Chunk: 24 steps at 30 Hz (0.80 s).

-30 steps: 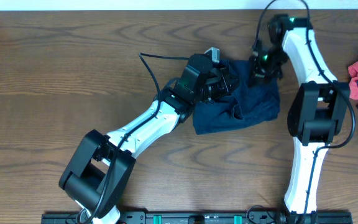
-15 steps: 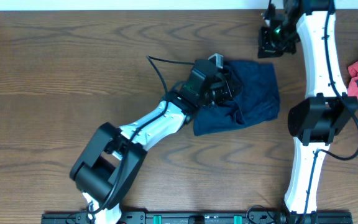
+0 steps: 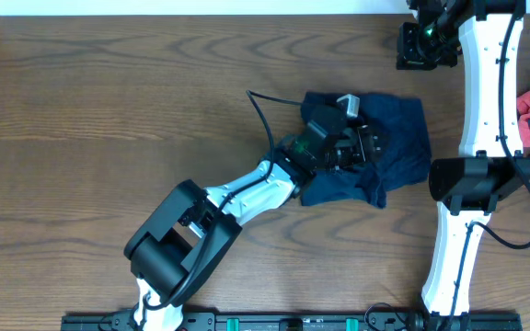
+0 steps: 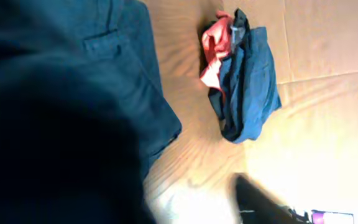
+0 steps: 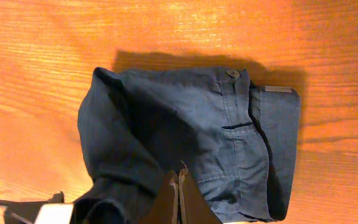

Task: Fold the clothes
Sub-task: 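Fold the left end rightward over the shorts with the left gripper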

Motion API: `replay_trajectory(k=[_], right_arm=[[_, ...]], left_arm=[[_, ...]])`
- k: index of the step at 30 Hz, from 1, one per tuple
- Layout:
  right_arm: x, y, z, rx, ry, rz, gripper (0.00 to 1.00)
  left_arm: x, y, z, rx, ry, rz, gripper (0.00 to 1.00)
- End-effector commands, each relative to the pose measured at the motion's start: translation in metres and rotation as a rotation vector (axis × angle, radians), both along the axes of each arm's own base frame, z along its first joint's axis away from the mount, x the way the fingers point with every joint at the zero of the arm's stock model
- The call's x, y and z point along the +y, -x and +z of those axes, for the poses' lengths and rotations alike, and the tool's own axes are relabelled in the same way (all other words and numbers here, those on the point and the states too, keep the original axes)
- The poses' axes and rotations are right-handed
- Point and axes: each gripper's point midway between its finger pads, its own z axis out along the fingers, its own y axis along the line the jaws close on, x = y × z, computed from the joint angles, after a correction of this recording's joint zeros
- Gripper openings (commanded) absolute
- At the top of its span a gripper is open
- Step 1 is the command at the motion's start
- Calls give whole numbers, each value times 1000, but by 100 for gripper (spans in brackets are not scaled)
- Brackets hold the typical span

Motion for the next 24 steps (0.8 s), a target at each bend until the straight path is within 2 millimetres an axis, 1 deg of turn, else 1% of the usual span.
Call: replay_trajectory(k=[1, 5, 9, 13, 15, 17, 19, 20, 22, 24], right_arm=[[-2, -1, 3, -8, 4, -15, 1], [-2, -1, 3, -9, 5, -11, 1], [-2, -1, 3, -9, 6, -12, 1], [-4, -1, 3, -9, 6, -17, 1], [-6, -2, 3, -9, 6, -21, 1], [-9, -2, 3, -9, 6, -26, 1], [-11, -2, 3, -9, 6, -30, 1], [-13, -2, 3, -9, 6, -34, 1], [-15, -2, 3, -9, 6, -39, 1], [-19, -3, 3, -9, 6, -46, 1]], left_arm=[[0, -3, -3, -12, -6, 0, 98], [0, -4, -2, -20, -4, -2, 98], [-2, -6, 6, -47, 21, -3, 98], [-1, -9, 6, -55, 20, 1, 98], [8, -19, 6, -75, 11, 24, 98], [20, -36, 10, -97, 13, 59, 98], [31, -53, 18, -108, 28, 87, 98], [37, -63, 29, -118, 53, 82, 99], [40, -69, 39, -128, 75, 71, 99], [45, -77, 45, -139, 82, 84, 99]])
